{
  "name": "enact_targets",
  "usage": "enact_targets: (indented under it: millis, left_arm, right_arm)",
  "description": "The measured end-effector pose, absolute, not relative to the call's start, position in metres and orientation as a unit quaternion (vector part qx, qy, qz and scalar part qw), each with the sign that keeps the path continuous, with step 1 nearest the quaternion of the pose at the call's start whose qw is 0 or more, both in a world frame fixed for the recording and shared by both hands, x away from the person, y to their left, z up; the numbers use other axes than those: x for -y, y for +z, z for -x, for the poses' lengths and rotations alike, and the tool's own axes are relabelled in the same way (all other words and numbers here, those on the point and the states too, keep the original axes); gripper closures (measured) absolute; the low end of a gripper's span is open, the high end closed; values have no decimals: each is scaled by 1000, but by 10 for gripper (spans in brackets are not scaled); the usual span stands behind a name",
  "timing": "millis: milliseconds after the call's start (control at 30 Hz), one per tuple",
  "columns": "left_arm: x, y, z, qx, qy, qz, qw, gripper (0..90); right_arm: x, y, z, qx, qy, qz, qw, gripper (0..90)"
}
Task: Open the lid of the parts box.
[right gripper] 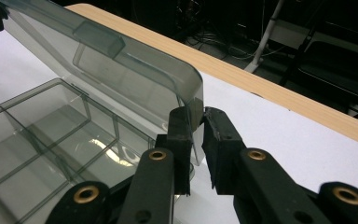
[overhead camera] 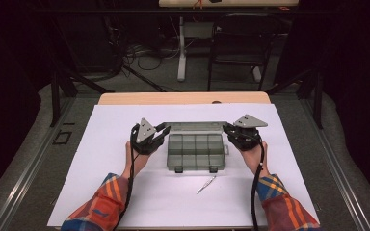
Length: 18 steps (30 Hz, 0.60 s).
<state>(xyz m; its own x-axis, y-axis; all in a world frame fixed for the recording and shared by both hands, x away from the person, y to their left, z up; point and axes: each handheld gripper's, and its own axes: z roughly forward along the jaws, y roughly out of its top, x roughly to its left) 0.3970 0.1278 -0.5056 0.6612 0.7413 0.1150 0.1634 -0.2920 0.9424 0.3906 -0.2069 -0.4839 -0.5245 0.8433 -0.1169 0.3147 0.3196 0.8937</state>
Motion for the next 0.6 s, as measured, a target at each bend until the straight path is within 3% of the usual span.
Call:
enact_targets:
  millis: [600]
  left_arm:
    - [-123,-514,-421,-329,264,-755,502,758]
  right_arm:
    - [202,-494,-412,-753,421,-414,292,827]
